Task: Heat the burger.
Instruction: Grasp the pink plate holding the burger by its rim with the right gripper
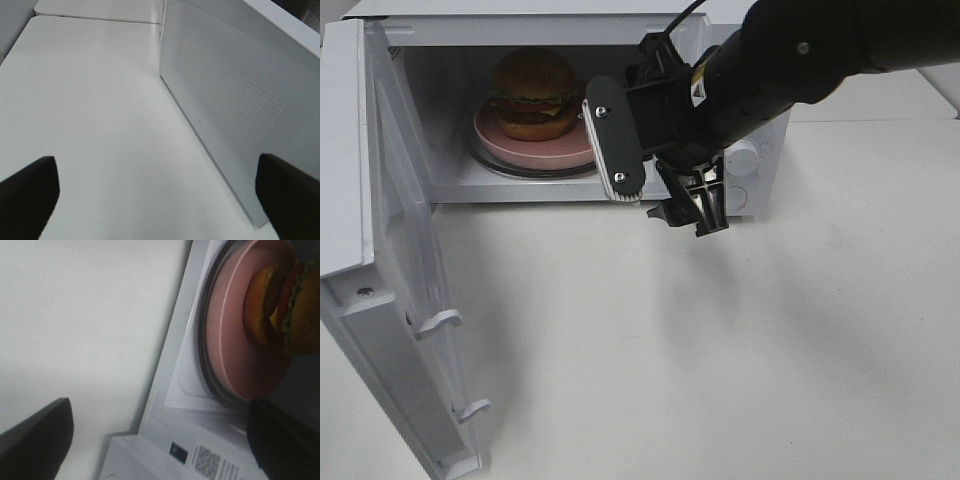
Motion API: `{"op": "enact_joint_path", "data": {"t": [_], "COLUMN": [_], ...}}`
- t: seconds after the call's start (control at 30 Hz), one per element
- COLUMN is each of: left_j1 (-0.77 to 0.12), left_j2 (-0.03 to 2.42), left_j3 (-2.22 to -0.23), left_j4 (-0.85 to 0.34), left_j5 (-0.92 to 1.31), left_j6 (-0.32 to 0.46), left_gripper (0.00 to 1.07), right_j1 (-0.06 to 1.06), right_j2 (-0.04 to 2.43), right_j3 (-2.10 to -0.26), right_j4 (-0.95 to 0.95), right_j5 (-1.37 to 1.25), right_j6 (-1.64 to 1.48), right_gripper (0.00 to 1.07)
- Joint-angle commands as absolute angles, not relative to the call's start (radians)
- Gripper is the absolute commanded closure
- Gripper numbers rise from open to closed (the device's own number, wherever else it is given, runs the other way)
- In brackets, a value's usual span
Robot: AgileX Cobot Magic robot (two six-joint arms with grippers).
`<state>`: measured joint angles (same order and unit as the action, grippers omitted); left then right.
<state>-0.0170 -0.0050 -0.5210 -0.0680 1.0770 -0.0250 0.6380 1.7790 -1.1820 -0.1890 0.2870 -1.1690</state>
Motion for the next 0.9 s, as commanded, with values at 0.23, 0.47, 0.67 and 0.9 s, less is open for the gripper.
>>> {"op": "enact_joint_path", "data": {"t": [0.23,0.47,0.67,0.9], "left_j1": [-0.014,-0.014,-0.014,-0.014], "left_j2": [-0.020,-0.020,-0.020,-0.020], "left_j3": [-0.519,-0.519,-0.519,-0.519], "left_j4": [-0.075,-0.075,-0.075,-0.075], "left_j5": [1.068,1.068,1.068,1.068], "left_j6": [-0.025,-0.025,-0.025,-0.025], "left_gripper": [0.06,0.06,0.06,0.06], "right_j1": [0.644,0.644,0.644,0.644], "right_j2": [1.906,2.018,2.089,2.196], "right_j3": [-1.312,-1.422,-1.498,-1.641], "right_j4": [-0.219,-0.222,-0.229,-0.257], "right_j5": [0.285,0.314,0.334,0.396], "right_j6": [-1.150,-1.130,-1.130,-1.073], "right_gripper": [0.18,0.18,0.19,0.20]}}
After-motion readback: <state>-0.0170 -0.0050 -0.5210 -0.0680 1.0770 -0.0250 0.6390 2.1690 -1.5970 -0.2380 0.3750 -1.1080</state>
